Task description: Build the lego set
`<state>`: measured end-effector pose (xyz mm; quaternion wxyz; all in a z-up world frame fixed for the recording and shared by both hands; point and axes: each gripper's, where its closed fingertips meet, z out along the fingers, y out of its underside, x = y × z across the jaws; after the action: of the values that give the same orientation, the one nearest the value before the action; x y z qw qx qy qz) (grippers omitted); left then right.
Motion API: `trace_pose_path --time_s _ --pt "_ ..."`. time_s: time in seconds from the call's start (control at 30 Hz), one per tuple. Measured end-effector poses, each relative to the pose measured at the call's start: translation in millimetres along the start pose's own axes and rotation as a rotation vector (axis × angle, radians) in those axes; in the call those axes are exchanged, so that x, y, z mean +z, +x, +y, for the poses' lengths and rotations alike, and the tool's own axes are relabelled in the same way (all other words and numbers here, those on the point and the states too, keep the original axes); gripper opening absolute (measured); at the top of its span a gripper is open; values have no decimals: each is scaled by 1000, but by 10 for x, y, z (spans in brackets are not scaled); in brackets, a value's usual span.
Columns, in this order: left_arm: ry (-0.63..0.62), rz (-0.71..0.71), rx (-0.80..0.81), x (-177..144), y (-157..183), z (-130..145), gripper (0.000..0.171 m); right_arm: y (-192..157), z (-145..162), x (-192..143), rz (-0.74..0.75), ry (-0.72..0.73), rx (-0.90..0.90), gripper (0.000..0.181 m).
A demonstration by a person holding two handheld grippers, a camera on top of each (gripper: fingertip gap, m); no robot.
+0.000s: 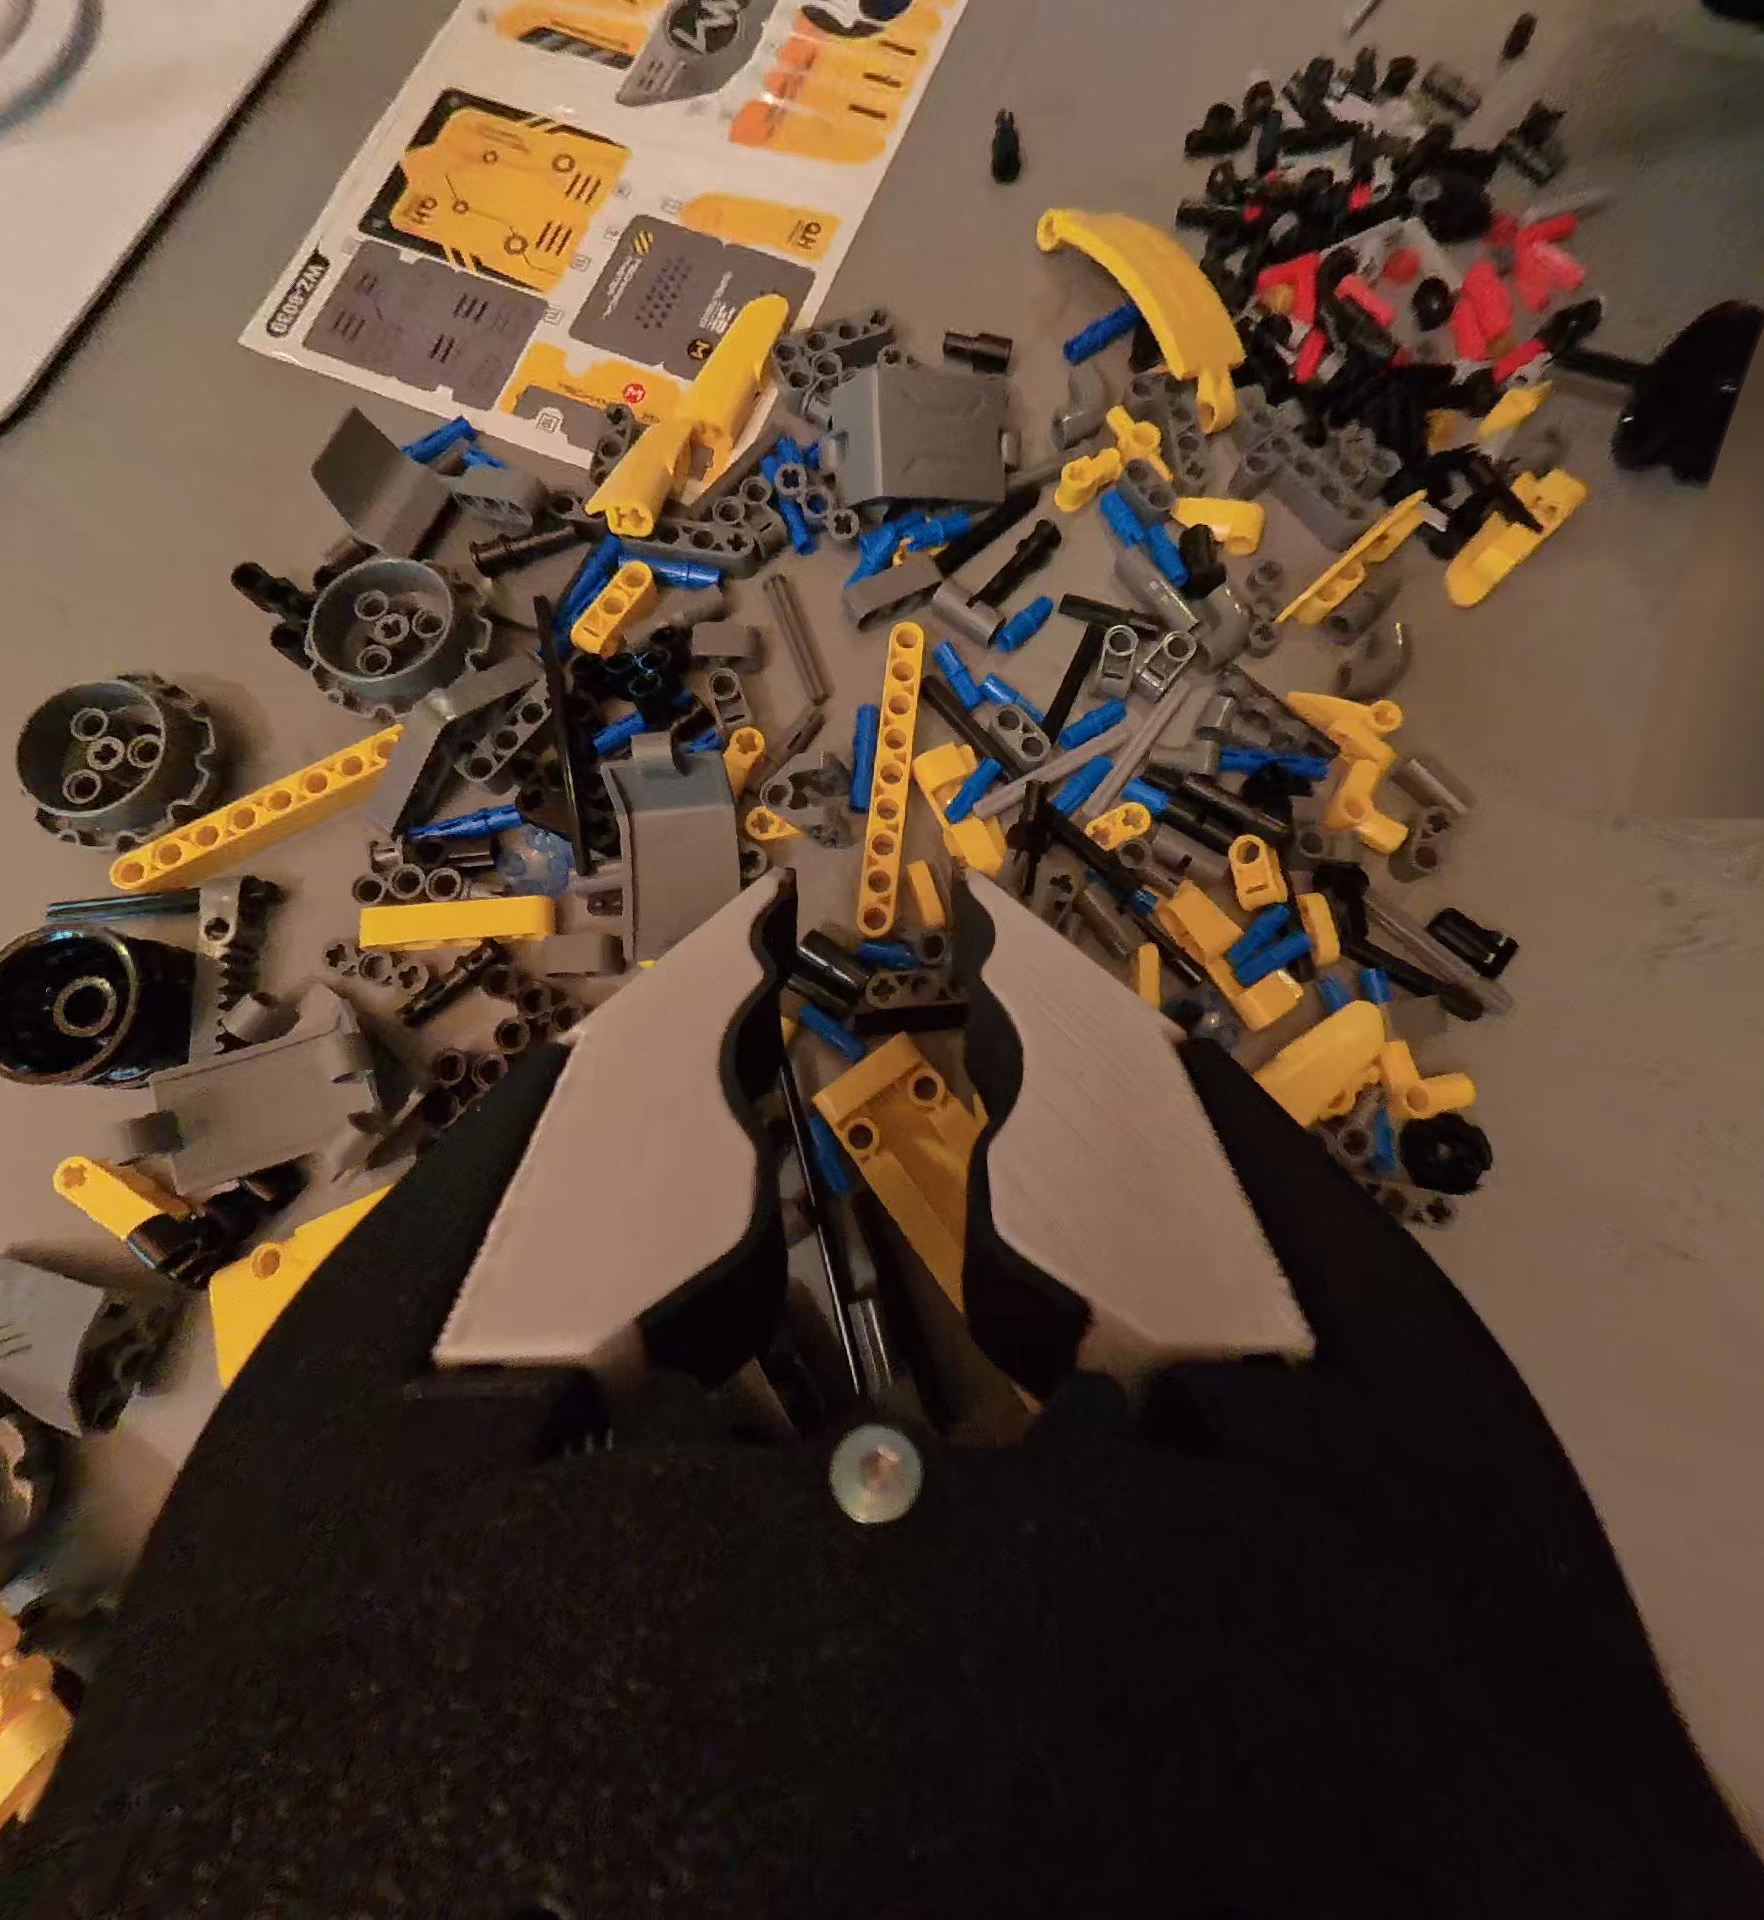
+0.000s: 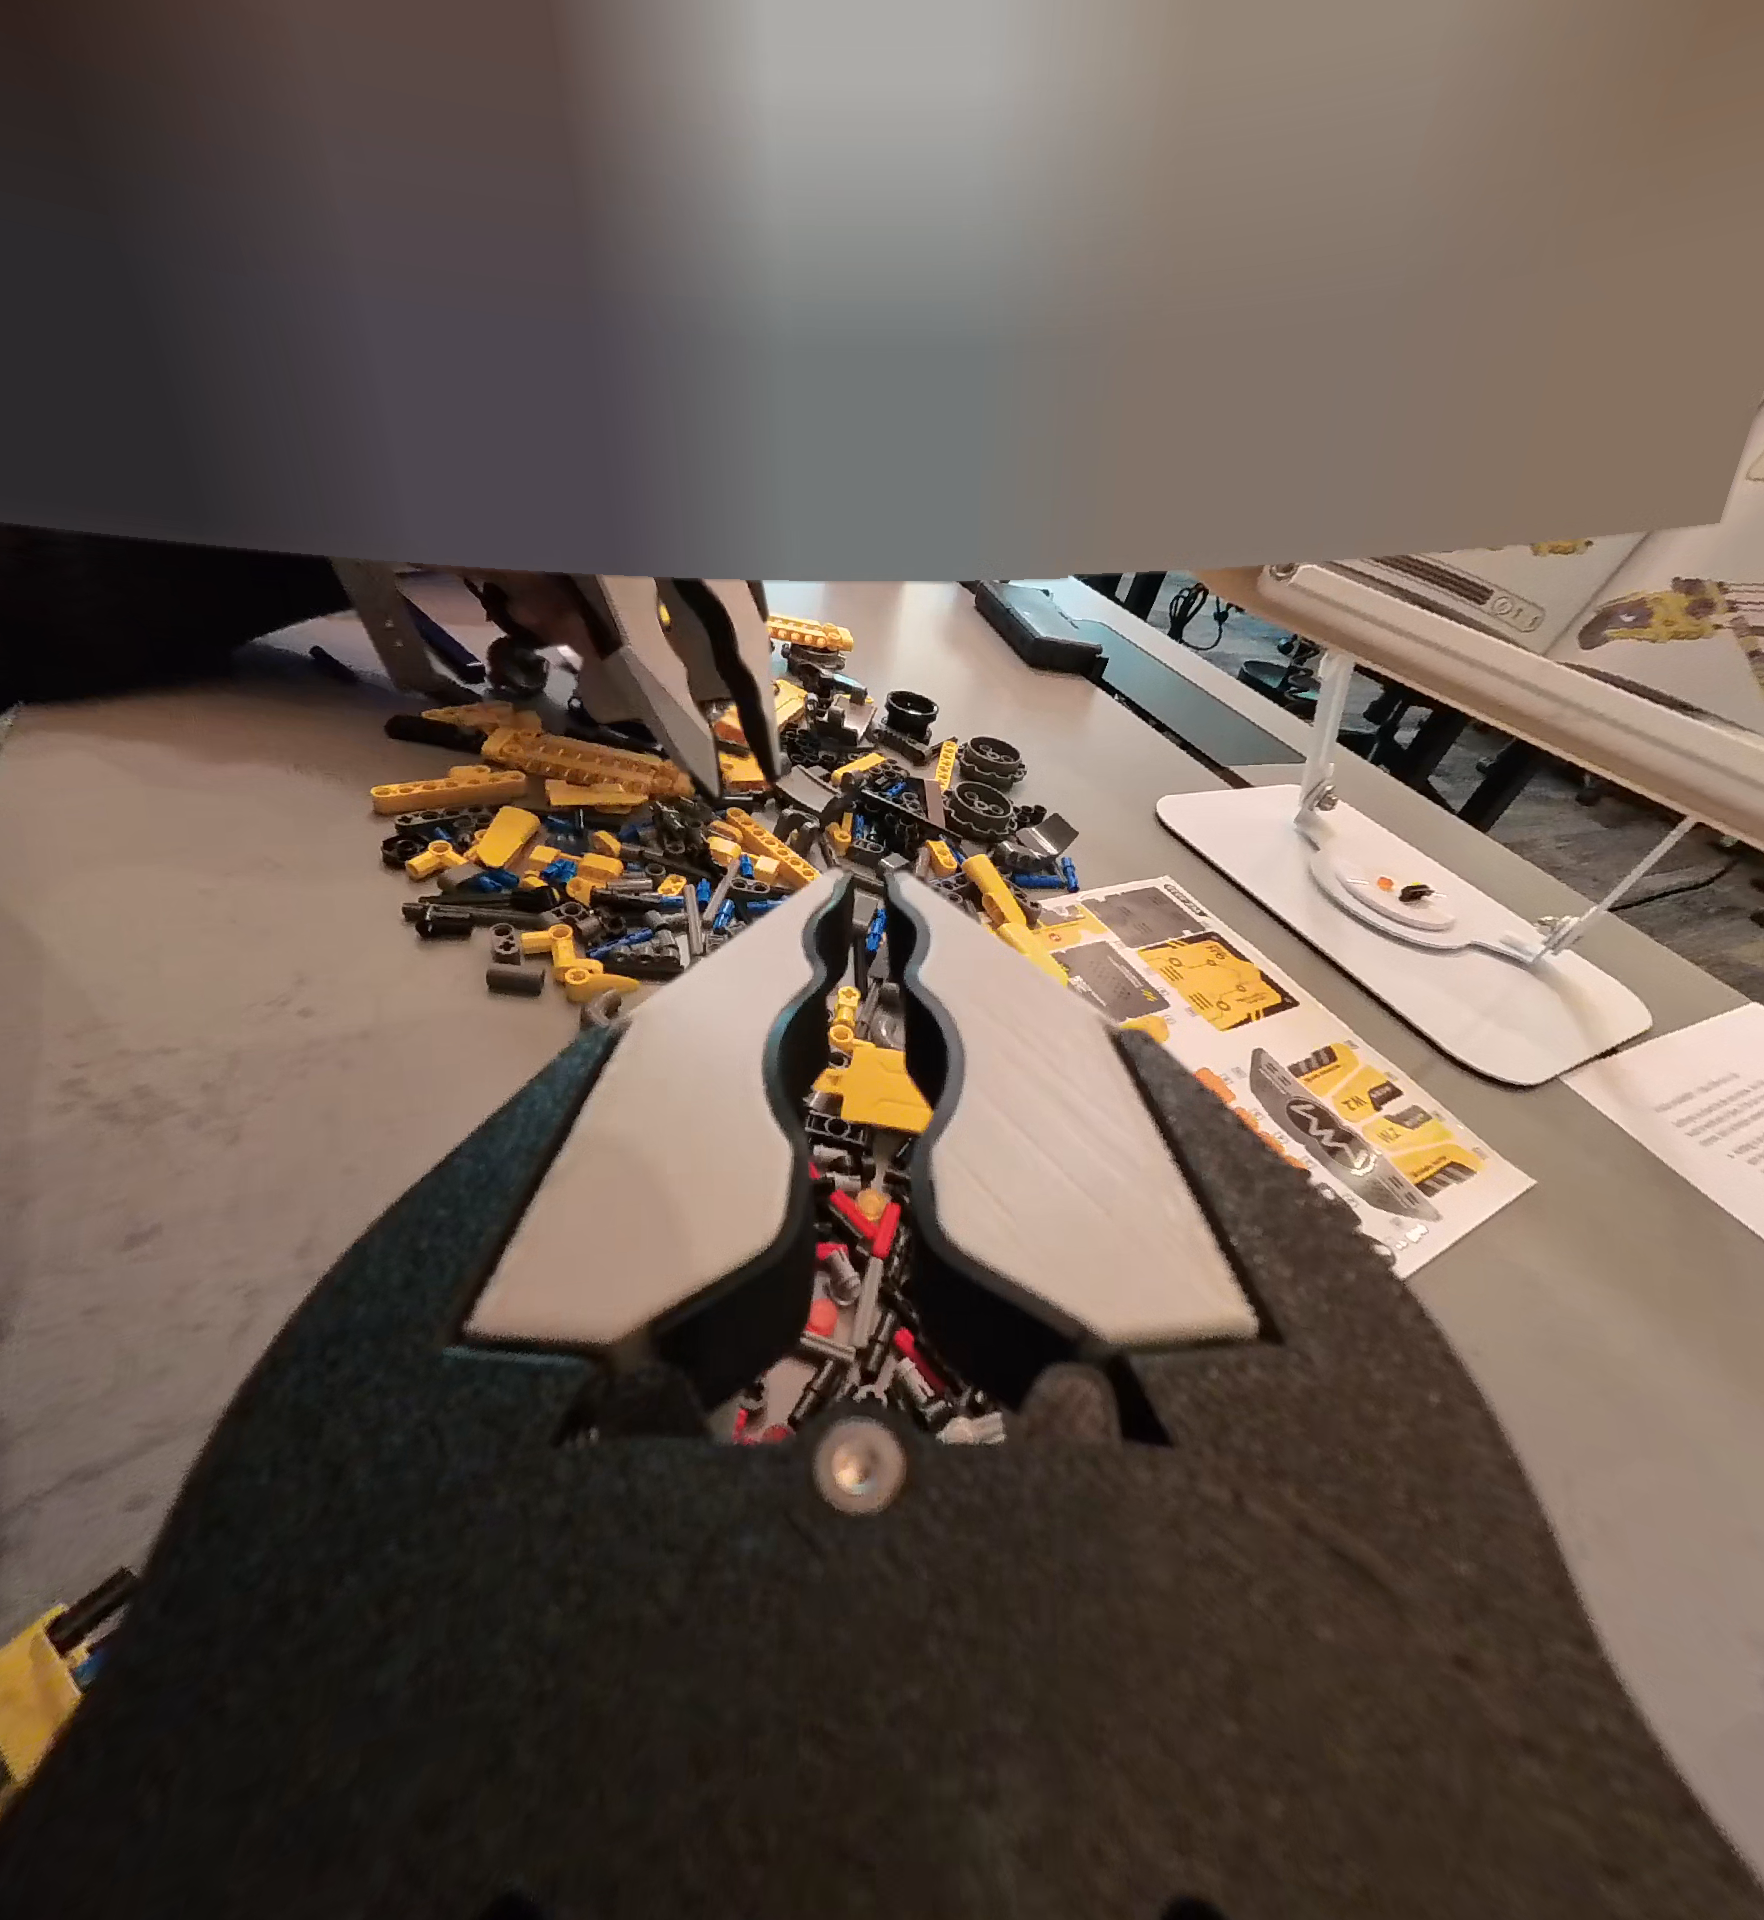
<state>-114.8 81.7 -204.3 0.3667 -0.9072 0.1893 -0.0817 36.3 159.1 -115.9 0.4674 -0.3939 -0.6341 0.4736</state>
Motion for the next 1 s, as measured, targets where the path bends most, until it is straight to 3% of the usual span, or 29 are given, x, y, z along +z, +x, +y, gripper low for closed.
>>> trace_pose_path --time_s 0.17,0.27,0.33,0.5,0.6,0.67,0.8,0.87,0.9,1.0 --pt "-52 -15 14 139 33 37 27 -15 22 13 -6 -10 -3 5" --pt "-51 -14 6 145 40 29 16 -15 28 17 -7 -12 -4 5" --pt "-47 -2 5 145 57 24 9 -11 37 18 -5 -17 -5 5" --pt "24 -59 -13 87 -58 -76 9 -24 36 20 -8 -18 -14 5" --pt "74 -166 -61 20 -280 -121 17 -31 44 23 -11 -23 -15 5" --pt "45 -225 -86 32 -406 -53 35 -35 36 22 -11 -20 -17 5" --pt "-2 -215 -124 129 -407 34 41 -31 34 20 -8 -21 -21 5" --pt "13 -150 -136 176 -311 14 35 -34 27 19 -8 -20 -23 5" --pt "8 -151 -140 184 -317 21 21 -37 18 16 -8 -17 -26 5" --pt "45 -150 -145 129 -335 -31 20 -42 -12 2 -6 -7 -33 5"
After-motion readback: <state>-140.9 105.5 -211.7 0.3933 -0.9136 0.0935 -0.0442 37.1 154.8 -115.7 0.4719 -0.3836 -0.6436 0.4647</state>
